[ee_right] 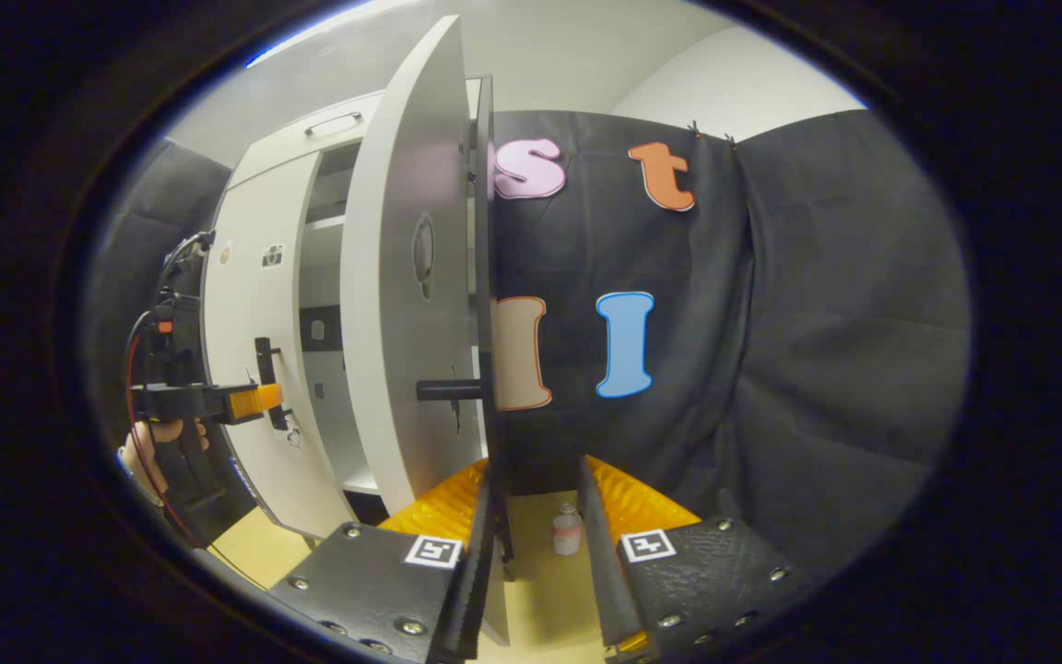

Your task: Open the right door of the double-door shoe cabinet with the right hand, and open the left door with the left hand.

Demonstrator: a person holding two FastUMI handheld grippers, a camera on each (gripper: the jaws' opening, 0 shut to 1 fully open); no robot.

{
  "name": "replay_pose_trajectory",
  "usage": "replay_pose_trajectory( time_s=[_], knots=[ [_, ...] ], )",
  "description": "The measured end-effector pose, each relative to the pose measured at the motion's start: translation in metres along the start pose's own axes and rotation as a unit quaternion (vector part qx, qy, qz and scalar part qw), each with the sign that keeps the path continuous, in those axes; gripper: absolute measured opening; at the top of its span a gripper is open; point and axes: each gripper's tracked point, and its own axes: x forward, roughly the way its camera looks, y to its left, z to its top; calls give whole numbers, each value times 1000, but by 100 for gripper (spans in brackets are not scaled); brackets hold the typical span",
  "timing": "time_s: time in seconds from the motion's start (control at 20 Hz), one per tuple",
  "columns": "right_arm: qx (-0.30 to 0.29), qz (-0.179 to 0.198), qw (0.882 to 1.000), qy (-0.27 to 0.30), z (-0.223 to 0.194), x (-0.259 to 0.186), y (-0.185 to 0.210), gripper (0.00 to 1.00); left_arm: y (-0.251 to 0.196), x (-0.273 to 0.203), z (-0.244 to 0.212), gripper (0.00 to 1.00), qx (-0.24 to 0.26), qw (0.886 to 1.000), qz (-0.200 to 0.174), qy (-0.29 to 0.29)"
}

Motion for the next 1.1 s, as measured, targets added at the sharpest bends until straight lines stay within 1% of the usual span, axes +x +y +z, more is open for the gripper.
replay_pose_trajectory(
  time_s=[0.35,0.45,0.5,0.55,0.6,0.65,0.75,0.85,0.9,0.95,1.0,1.05,1.1],
  knots=[
    [-3,-2,1000,3,0,1,1,49,-3,24,-2,98,11,1000,3,-5],
    [-3,-3,1000,2,0,0,1,49,-3,27,-2,94,12,1000,3,-5],
    [-3,-3,1000,3,1,0,1,49,-5,28,-2,90,11,1000,-1,-6],
    [-3,-3,1000,3,0,1,2,49,-7,27,-2,88,11,1000,-5,-10],
    [-4,-3,1000,3,1,0,1,49,-10,29,-2,81,14,1000,-12,-10],
    [-4,-3,1000,3,1,1,1,49,-12,29,-3,77,17,1000,-16,-8],
    [-4,-3,1000,3,1,2,1,49,-12,30,-4,64,24,1000,-15,-6],
    [-5,-3,1000,3,1,1,1,49,-13,30,-4,41,15,1000,-17,-8],
    [-4,-3,1000,3,1,1,0,49,-13,29,-5,37,15,1000,-16,-8],
    [-4,-3,1000,3,1,2,1,49,-13,29,-5,39,14,1000,-16,-7],
    [-5,-3,1000,3,1,1,1,49,-13,29,-5,35,12,1000,-17,-8],
    [-5,-3,1000,3,0,1,1,49,-13,28,-4,34,9,1000,-19,-7],
    [-4,-3,1000,3,0,1,0,49,-13,28,-5,30,7,1000,-24,-8]
  ],
)
